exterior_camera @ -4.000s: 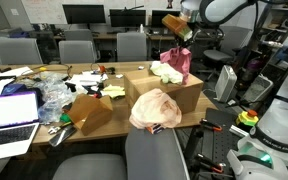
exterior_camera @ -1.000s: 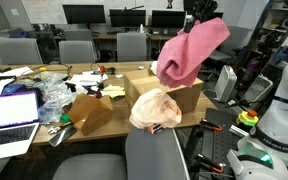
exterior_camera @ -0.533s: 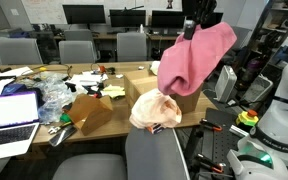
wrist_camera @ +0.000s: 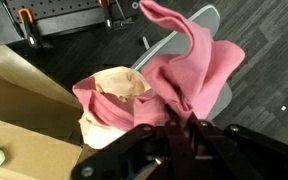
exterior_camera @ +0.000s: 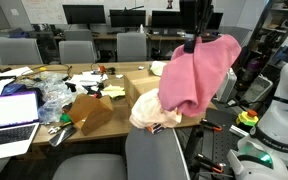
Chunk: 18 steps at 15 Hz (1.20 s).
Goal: Get the three objects from the cardboard box then put them on the headrest of the grey chair
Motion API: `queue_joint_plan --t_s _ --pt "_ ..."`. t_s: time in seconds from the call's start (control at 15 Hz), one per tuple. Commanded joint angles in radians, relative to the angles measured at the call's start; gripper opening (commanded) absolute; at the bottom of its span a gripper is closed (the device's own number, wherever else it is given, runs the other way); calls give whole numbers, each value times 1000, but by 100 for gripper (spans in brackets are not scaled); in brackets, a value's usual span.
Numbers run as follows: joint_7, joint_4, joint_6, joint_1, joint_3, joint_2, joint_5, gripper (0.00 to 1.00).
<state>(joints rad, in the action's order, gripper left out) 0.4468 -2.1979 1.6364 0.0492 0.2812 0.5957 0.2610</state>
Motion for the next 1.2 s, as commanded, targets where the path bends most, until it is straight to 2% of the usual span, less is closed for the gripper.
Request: queue_joint_plan --t_s 0.0,0.47,1.13 --pt "0 72 -21 34 45 -65 -54 2" --pt "6 143 -19 90 121 -172 -140 2" --pt "28 158 -10 138 125 -279 -139 2"
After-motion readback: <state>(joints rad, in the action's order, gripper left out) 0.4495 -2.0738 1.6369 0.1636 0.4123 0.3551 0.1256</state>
